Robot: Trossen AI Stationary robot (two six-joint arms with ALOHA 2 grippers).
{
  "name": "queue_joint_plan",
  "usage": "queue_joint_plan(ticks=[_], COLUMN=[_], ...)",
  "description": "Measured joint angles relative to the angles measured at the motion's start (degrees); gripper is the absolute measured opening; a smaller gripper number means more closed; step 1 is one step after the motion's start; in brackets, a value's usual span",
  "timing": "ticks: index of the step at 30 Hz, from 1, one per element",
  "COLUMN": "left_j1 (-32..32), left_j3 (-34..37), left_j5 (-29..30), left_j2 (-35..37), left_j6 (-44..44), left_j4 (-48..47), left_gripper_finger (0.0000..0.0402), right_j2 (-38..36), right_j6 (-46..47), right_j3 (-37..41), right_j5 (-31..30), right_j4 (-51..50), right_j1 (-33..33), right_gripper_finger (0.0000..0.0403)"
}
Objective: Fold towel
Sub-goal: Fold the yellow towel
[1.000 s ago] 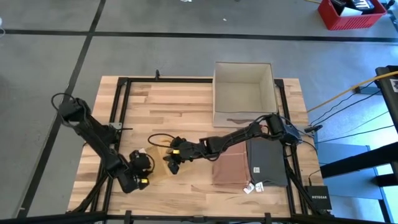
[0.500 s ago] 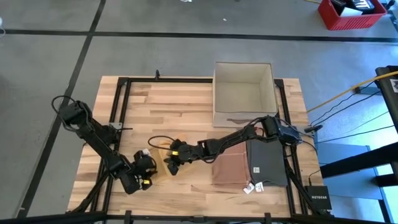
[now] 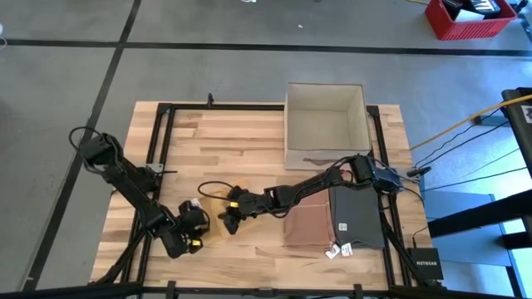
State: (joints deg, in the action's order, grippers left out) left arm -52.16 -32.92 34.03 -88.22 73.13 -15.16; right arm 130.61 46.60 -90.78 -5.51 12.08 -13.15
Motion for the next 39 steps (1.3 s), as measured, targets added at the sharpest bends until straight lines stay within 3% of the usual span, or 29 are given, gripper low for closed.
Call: queue_joint_plan(ticks=[7, 11, 14, 16, 21, 24, 29, 33, 39], left_j1=[0.7, 0.6, 0.5, 0.6, 1.1, 4.4, 12.5, 18.6, 23.3], left_j3=[-4.2, -6.4, -7.6, -7.9, -7.9, -7.7, -7.6, -7.7, -7.7], left_j5=[-12.0, -20.7, -22.0, -17.2, 11.7, 14.2, 8.5, 0.3, -8.8], left_j2=[8.4, 14.3, 19.2, 22.2, 23.8, 21.2, 14.0, 8.9, 3.9], left_j6=[-0.1, 2.7, 4.0, 2.7, -4.0, -8.9, -18.6, -28.9, -29.6], left_j4=[-9.4, -13.5, -14.9, -14.6, -12.5, -10.9, -5.0, 2.3, -1.6], left_gripper_finger=[0.0120, 0.0120, 0.0120, 0.0120, 0.0120, 0.0120, 0.0120, 0.0120, 0.0120], right_j2=[0.0, 0.0, 0.0, 0.0, -1.7, -4.7, -5.5, -3.0, -1.3], right_j6=[-1.7, -3.5, -6.5, -8.8, -16.6, -23.9, -37.1, -39.1, -38.5], right_j3=[0.0, 0.0, 0.0, 0.0, 0.0, 0.0, 0.3, 1.7, 3.1], right_j5=[3.0, 3.7, 6.6, 8.6, 14.0, 13.3, 7.2, 4.8, 1.9], right_j4=[1.1, 1.2, 1.2, 0.8, -5.9, -15.6, -22.5, -19.6, -18.0], right_j1=[0.0, 0.1, 0.1, 0.2, 0.5, 0.8, 0.3, -0.1, 0.0], right_gripper_finger=[0.0177, 0.0195, 0.0197, 0.0197, 0.0197, 0.0197, 0.0197, 0.0197, 0.0197])
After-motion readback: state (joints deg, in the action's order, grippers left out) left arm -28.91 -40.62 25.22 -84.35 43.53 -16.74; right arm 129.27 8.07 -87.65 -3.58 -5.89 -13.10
